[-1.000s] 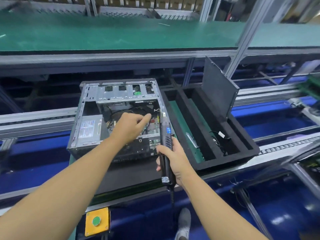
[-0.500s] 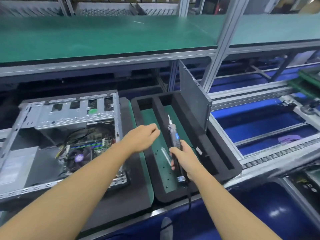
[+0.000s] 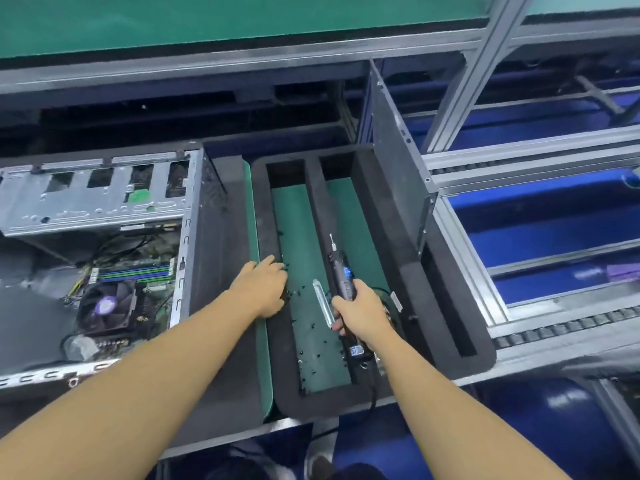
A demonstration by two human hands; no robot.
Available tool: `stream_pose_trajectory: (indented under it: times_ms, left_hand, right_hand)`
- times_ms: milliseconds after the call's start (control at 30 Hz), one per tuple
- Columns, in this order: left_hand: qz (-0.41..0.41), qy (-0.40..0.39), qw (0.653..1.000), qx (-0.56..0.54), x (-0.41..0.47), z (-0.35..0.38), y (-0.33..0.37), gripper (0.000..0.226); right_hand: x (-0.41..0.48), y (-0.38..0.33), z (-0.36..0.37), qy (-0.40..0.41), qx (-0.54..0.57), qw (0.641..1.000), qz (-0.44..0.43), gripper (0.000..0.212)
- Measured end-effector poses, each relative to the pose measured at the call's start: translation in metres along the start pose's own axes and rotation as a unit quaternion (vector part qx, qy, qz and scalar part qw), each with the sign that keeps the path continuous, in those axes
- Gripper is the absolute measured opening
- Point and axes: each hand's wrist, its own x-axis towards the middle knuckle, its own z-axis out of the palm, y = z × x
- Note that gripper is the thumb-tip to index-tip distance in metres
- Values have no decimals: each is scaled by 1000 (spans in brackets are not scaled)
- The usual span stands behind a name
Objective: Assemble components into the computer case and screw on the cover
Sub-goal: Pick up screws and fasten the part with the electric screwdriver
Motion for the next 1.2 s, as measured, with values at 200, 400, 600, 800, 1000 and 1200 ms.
stream_pose_trajectory:
  times_ms: [200,400,600,800,1000,1200]
  left_hand:
    - [42,5,998,56,14,-9,37,13]
    - [-14,-100,988,117,30,11,76,15]
    - [0,-108,991,77,47,25,88,13]
    - [177,-214,949,-147,45,45,104,41]
    - [201,-258,937,-124,35,46,115,43]
    - [130,-149,978,72,18,48,118,47]
  right_hand:
    - [9,6,-2,9,81,997,10,18]
    - [10,3,-2,11,98,995,11,14]
    - [11,1,-6,1,120,993,16,5]
    - [14,2,-5,10,117,993,19,4]
    - [14,3,-5,12,134,991,21,4]
    - [13,3,-5,14,130,991,18,4]
